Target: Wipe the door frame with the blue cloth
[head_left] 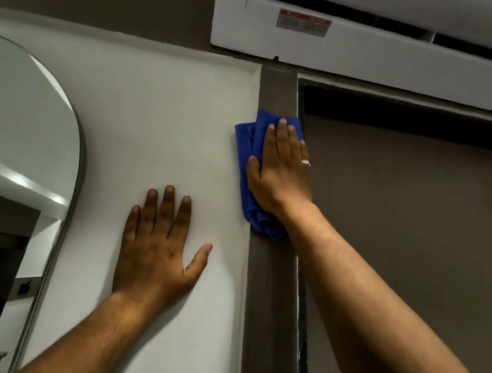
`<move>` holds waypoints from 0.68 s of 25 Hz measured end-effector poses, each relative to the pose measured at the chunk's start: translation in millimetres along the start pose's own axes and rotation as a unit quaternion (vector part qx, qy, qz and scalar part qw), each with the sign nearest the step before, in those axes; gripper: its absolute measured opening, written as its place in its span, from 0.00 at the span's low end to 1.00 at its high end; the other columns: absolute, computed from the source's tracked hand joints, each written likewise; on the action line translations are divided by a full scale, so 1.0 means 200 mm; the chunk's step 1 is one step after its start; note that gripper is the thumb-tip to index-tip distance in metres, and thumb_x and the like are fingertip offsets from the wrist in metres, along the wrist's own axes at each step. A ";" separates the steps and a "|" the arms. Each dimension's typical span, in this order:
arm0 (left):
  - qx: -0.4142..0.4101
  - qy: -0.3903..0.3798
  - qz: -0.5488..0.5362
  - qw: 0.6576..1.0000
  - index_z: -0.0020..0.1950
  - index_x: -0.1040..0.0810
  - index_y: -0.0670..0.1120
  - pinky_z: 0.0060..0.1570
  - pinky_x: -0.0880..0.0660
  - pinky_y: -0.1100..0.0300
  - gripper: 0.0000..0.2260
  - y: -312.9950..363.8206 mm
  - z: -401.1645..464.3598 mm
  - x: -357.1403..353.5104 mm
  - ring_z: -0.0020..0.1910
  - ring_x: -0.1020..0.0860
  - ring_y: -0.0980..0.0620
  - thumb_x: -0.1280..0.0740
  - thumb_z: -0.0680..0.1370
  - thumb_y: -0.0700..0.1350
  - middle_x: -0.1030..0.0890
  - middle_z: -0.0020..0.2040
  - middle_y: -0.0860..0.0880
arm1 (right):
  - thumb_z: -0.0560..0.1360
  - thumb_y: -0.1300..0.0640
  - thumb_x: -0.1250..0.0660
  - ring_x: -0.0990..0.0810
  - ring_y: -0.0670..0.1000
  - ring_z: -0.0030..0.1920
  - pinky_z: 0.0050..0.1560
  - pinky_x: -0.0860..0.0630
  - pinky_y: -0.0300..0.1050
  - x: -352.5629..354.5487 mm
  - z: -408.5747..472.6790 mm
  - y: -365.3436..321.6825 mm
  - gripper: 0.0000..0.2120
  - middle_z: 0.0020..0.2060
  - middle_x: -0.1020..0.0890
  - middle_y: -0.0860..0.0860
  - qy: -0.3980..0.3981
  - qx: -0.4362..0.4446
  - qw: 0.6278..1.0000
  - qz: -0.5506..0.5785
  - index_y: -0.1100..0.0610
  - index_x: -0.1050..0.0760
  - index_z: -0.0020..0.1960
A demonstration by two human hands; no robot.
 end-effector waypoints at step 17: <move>0.006 -0.044 0.000 0.999 0.78 0.50 0.44 0.76 0.55 0.45 0.34 0.09 -0.48 -0.07 0.79 0.53 0.41 0.52 0.77 0.61 0.50 0.80 0.40 | 0.78 0.48 0.50 0.57 0.57 0.77 0.76 0.57 0.55 -0.12 -0.86 -0.05 0.33 0.77 0.53 0.60 -0.004 -0.034 0.999 -0.004 0.62 0.56 0.76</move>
Point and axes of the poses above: each hand's wrist, its own z-axis towards the middle knuckle, its own x-axis out of the back of the hand, y = z × x, the point moved 10 cm from there along z, towards the middle knuckle
